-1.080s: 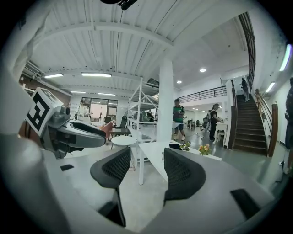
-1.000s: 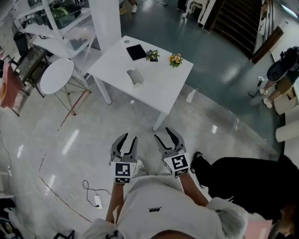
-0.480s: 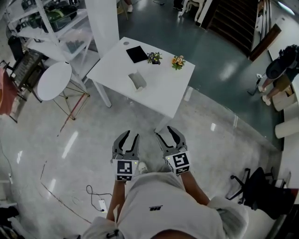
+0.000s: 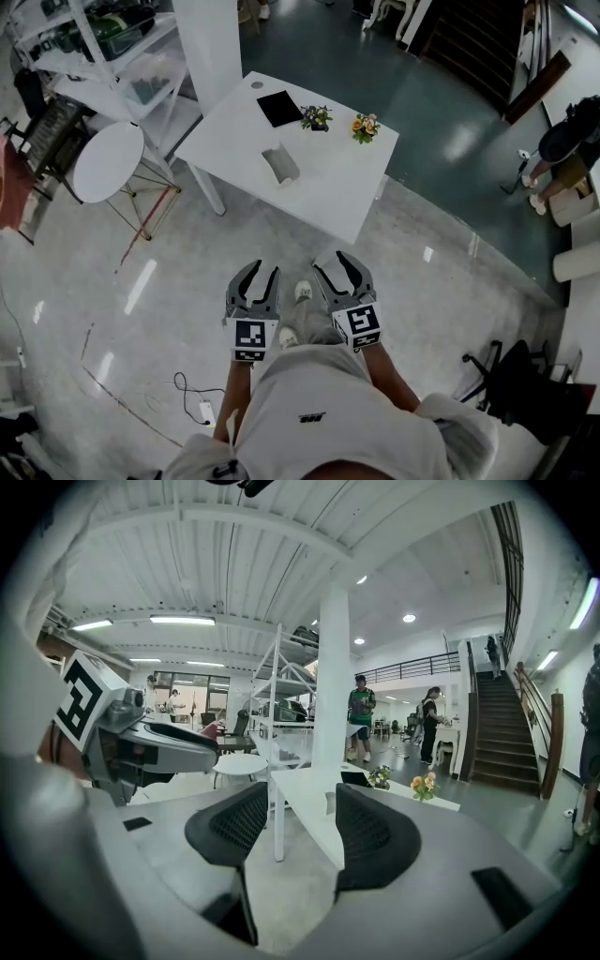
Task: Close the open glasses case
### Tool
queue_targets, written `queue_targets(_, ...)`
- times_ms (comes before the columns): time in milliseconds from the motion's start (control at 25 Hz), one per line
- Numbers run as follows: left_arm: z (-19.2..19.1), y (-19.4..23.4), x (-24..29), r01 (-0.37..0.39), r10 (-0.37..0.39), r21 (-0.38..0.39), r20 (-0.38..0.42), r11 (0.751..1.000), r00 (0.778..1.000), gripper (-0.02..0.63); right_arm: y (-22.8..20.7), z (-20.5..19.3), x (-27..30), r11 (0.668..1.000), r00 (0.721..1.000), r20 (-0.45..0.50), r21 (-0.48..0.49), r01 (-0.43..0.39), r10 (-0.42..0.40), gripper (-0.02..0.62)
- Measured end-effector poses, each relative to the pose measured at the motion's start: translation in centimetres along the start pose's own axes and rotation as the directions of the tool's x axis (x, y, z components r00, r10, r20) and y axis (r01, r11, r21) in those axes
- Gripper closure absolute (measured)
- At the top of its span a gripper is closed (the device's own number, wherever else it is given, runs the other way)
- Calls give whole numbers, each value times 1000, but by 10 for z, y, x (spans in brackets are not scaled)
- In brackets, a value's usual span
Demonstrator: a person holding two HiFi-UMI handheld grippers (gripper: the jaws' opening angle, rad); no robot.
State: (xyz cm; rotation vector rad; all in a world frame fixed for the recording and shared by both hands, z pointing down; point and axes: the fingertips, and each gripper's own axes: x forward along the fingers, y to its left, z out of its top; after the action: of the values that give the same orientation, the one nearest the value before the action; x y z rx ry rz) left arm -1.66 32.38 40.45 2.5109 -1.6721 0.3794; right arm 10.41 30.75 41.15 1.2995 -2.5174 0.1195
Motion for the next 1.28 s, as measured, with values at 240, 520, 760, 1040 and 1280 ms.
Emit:
queue_targets(240, 0, 16, 23, -13, 13, -3, -10, 1000, 1000, 453, -12, 7, 28, 1000, 1000, 5, -5, -13, 13, 366)
queue_targets(520, 7, 37, 58, -37, 37, -6, -21, 999, 999, 453, -35, 15, 65, 999, 999, 4, -7, -37, 37, 366)
queue_targets(760, 16, 52, 93, -63, 62, -14, -31, 998, 998, 453, -62, 25, 99, 998, 998, 5, -4, -65, 65, 367)
queue_targets(1040, 24, 68, 131, -107, 106, -23, -43, 994, 993, 453, -93, 36, 136, 995, 995, 16, 0, -99, 99, 367)
queue_targets(1280, 35, 77, 162, -137, 136, -18, -54, 990, 989, 453, -117, 45, 163, 991, 991, 30, 1, -130, 130, 367)
